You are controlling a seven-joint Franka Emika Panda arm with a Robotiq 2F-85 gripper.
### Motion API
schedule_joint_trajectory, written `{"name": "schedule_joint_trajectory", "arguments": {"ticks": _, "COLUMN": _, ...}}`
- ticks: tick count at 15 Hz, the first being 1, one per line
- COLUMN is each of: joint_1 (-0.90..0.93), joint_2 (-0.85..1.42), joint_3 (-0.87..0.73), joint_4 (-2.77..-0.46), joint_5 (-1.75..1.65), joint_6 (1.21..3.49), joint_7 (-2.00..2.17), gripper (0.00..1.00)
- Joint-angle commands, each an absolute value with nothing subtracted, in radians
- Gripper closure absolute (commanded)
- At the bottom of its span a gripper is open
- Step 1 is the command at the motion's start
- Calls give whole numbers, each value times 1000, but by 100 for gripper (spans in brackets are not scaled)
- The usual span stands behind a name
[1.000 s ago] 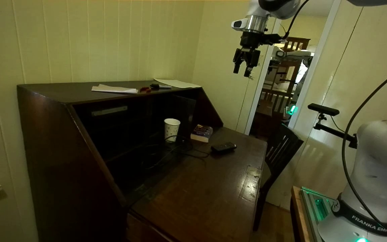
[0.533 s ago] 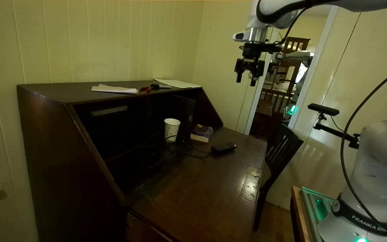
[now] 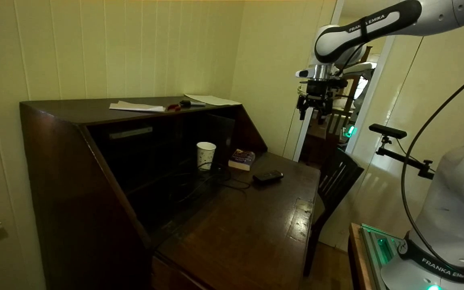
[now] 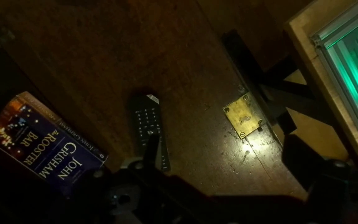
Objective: Pick up the remote and put it on top of the cabinet
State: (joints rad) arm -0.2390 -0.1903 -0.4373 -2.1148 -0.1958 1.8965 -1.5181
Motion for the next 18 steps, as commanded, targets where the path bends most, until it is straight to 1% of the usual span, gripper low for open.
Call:
{"name": "schedule_joint_trajectory", "arguments": {"ticks": 1, "joint_1": -258, "joint_2": -189, "joint_3": -409, "joint_4": -2111, "joint_5": -191, "joint_6": 1895, "joint_7": -1520, "gripper": 0}}
{"name": "schedule_joint_trajectory", "arguments": {"ticks": 2, "joint_1": -255, "joint_2": -190, "joint_3": -403, "joint_4": -2110, "joint_5": -191, "joint_6": 1894, "joint_7": -1518, "gripper": 0}}
{"name": "schedule_joint_trajectory", "arguments": {"ticks": 4, "joint_1": -258, "joint_2": -194, "joint_3": -423, "joint_4": -2137, "joint_5": -214, "joint_6": 1930, "joint_7": -1663, "gripper": 0}}
{"name": "schedule_joint_trajectory", "arguments": {"ticks": 9, "joint_1": -339, "joint_2": -12, "joint_3": -490, "joint_4": -2115, "joint_5": -256, "joint_6": 2103, "joint_7": -1889, "gripper": 0}}
{"name": "schedule_joint_trajectory", "arguments": {"ticks": 13, "joint_1": -425, "joint_2": 138, "joint_3": -495, "joint_4": -2100, "joint_5": -282, "joint_6": 2328, "joint_7": -1810, "gripper": 0}}
{"name": "schedule_joint_trajectory", "arguments": {"ticks": 15, "joint_1": -450, "joint_2": 199, "joint_3": -490, "joint_4": -2078, "joint_5": -307, "joint_6": 2362, "joint_7": -1766, "gripper": 0}}
{"name": "schedule_joint_trajectory", "arguments": {"ticks": 16, "joint_1": -453, "joint_2": 135, "joint_3": -473, "joint_4": -2119, "joint_5": -272, "joint_6": 2330, "joint_7": -1807, "gripper": 0}}
{"name": "schedule_joint_trajectory", "arguments": {"ticks": 18, "joint_1": -467, "joint_2": 182, "joint_3": -471, "joint_4": -2102, "joint_5": -283, "joint_6": 2352, "joint_7": -1785, "gripper": 0}}
